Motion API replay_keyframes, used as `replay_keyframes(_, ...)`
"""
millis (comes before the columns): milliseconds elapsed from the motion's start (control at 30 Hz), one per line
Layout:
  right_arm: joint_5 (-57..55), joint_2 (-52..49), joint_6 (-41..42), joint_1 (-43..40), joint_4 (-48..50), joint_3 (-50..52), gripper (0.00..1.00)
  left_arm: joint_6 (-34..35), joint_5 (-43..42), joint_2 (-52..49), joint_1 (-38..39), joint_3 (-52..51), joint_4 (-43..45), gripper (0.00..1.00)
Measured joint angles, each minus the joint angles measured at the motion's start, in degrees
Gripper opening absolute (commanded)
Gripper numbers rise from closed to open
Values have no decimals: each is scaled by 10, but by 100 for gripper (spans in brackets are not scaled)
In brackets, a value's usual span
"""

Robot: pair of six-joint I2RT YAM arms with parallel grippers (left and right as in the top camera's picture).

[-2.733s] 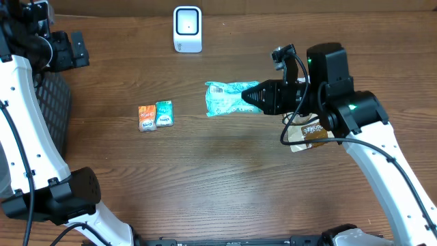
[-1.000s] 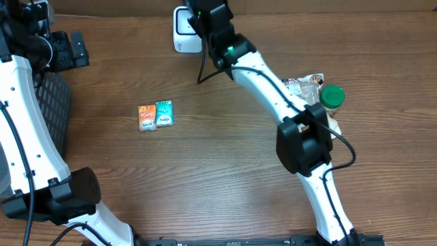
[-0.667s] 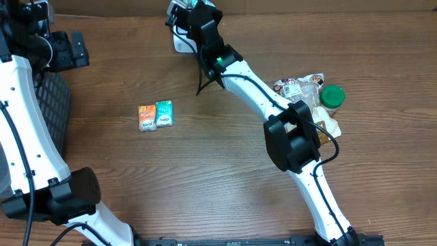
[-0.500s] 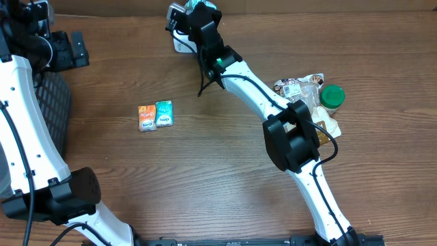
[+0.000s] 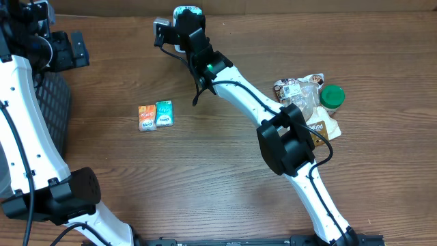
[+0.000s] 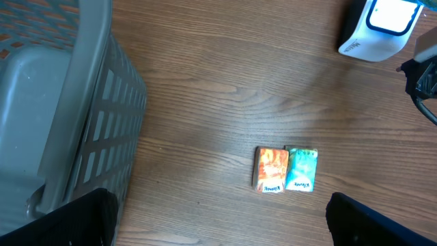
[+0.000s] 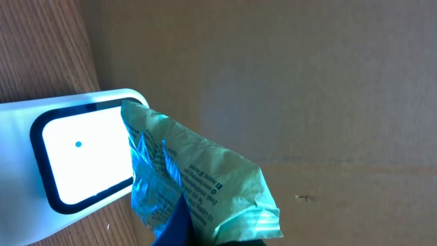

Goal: Scan the item barcode
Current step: 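Carry the wipes pack up to the scanner and hold it there, then move the wipes pack right and release it beside the snack bag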

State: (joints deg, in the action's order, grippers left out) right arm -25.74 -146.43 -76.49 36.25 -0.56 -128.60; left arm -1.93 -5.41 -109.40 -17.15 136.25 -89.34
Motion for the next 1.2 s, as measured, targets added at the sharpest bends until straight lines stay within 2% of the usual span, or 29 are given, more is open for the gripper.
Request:
replay_keyframes(833,-24,0,-37,-3,19,0,4,0,0,0,0,0,0,100)
replay_keyframes(1000,-31,11,56,-3,-2,0,4,0,0,0,0,0,0,100)
replay_keyframes(1100,-34,61,159,-4,-91,0,4,0,0,0,0,0,0,100)
replay_keyframes(1200,-42,144,307,-6,-221,1,4,0,0,0,0,0,0,99)
